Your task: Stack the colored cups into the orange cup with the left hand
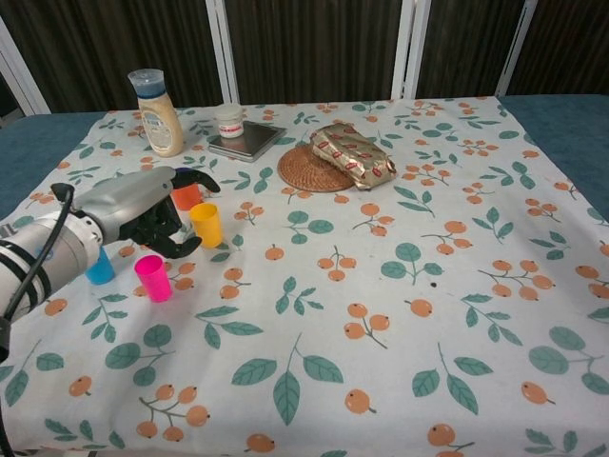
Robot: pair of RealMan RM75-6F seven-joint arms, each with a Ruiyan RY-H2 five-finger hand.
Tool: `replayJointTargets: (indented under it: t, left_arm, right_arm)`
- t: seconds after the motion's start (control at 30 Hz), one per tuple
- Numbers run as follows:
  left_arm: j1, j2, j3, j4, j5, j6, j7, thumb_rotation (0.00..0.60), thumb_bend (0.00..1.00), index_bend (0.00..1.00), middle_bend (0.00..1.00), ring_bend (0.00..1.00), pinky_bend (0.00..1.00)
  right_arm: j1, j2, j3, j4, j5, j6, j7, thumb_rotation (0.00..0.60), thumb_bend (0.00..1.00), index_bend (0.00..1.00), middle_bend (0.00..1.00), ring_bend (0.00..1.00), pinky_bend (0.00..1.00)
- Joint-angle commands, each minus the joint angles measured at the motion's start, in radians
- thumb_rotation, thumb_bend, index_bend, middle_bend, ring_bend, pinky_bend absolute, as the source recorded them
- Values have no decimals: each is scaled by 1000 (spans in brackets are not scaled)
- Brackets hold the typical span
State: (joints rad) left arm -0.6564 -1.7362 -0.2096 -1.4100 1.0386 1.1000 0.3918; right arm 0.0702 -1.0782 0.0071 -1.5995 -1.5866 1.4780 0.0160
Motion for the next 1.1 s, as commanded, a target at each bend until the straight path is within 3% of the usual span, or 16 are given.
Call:
replayJointTargets:
  t: [0.03,0.43,0.83,1.1]
  left_arm:
    - [-14,-50,-6,82,-7,5,18,600,374,263,1000,1000,1000]
    - [-22,-85,-27,188,1,-19,-38,600,372,412,1000,1000,1000]
    - [-22,-99,-41,226,44,-6,-94,600,377,688,1000,1000,1000]
    - [-58,-80,-137,245,87,60,-157,600,380,710,1000,1000,1000]
  right_arm:
    - [0,4,-1,0,-2,1,6,600,185,0,0,0,0]
    - [0,9,-4,-1,-4,-3,12,600,185,0,0,0,0]
    - [3,8,-1,-2,6,-12,7,600,185,0,0,0,0]
    - [2,15,4,-3,10,-7,24,600,185,0,0,0,0]
